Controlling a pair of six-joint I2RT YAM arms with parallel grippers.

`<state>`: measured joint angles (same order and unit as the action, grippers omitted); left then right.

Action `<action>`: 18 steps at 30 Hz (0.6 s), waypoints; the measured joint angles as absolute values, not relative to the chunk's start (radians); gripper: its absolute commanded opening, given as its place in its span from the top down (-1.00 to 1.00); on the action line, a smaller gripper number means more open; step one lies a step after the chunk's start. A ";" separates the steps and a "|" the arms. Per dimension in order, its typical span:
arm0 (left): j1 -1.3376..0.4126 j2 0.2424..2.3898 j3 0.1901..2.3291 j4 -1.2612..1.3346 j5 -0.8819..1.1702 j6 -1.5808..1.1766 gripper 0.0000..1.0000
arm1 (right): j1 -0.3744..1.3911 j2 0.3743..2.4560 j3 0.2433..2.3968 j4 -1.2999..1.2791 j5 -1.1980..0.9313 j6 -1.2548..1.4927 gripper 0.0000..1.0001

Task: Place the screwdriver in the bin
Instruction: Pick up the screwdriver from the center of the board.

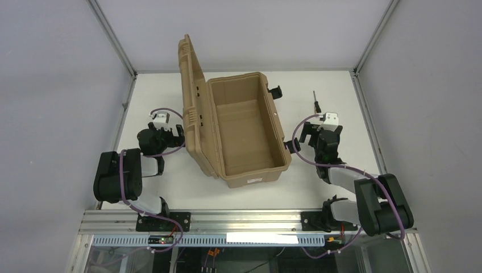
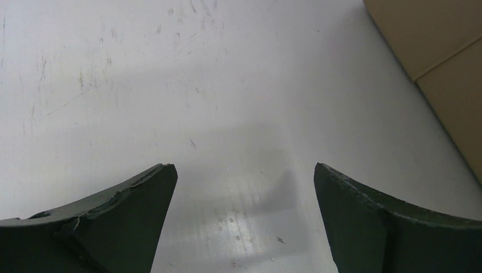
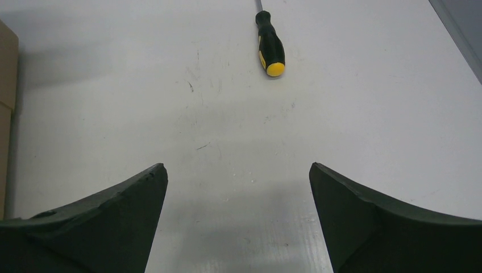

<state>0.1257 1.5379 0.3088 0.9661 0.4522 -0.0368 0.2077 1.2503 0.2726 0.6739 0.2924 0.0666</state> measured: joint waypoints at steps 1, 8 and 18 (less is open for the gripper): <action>0.126 1.538 0.309 0.966 0.453 -0.037 -0.98 | 0.208 1.246 0.277 0.661 0.293 0.068 -0.99; 0.126 1.538 0.309 0.966 0.453 -0.037 -0.98 | 0.208 1.118 0.336 0.500 0.292 0.066 -0.99; 0.126 1.538 0.309 0.966 0.453 -0.037 -0.98 | 0.208 0.951 0.628 0.143 0.290 0.053 -0.99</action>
<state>0.1257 1.5379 0.3088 0.9661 0.4526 -0.0368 0.2077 0.9512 0.6285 0.1429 0.2897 0.0528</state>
